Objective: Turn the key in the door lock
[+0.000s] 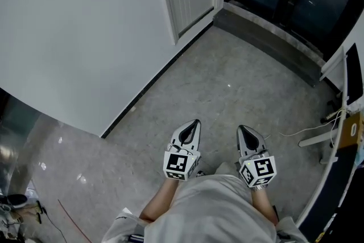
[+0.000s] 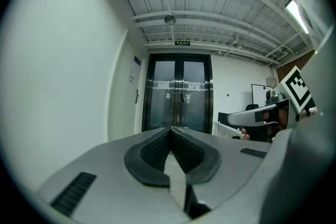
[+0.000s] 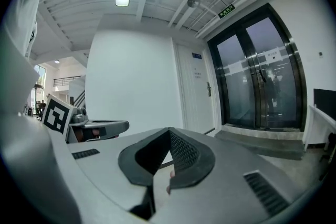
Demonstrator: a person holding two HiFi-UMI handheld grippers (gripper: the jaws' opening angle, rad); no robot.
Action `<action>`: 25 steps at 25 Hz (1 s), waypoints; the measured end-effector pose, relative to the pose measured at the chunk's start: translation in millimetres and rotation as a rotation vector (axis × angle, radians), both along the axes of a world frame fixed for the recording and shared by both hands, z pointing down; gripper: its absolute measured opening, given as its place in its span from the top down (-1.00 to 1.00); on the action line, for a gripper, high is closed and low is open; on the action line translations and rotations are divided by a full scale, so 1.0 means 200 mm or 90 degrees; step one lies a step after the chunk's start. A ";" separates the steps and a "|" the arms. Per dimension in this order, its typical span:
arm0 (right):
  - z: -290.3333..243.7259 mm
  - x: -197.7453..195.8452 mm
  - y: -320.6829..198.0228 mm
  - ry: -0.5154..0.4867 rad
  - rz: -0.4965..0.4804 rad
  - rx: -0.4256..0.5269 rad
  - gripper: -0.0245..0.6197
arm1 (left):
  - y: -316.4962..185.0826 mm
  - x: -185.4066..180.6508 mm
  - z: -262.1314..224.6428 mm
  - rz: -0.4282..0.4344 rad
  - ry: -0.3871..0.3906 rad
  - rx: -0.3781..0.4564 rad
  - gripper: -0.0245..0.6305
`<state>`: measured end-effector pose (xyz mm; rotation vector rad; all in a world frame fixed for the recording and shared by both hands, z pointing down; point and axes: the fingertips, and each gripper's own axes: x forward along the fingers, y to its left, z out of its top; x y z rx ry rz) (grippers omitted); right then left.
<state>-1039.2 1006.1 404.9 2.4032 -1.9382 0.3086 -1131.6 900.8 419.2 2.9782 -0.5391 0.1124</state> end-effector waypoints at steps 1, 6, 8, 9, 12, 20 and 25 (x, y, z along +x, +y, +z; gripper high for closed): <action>0.01 0.00 -0.01 -0.004 -0.010 -0.004 0.96 | -0.02 0.00 -0.01 0.000 -0.001 0.002 0.90; 0.03 0.02 -0.12 0.019 -0.066 -0.012 0.96 | -0.13 0.07 0.01 -0.001 -0.001 0.000 0.90; 0.06 0.08 -0.16 0.010 -0.070 -0.015 0.96 | -0.15 0.13 0.02 0.000 0.001 -0.005 0.90; 0.08 0.12 -0.18 0.002 -0.070 -0.018 0.96 | -0.16 0.17 0.02 0.001 -0.002 -0.005 0.90; 0.13 0.27 -0.25 -0.015 -0.064 -0.034 0.96 | -0.18 0.32 0.04 0.012 -0.016 0.008 0.90; 0.14 0.78 -0.48 -0.021 -0.061 -0.016 0.96 | -0.42 0.84 0.03 -0.019 -0.019 0.001 0.90; 0.12 1.16 -0.57 -0.008 -0.069 0.001 0.96 | -0.56 1.24 0.01 -0.035 -0.016 0.005 0.90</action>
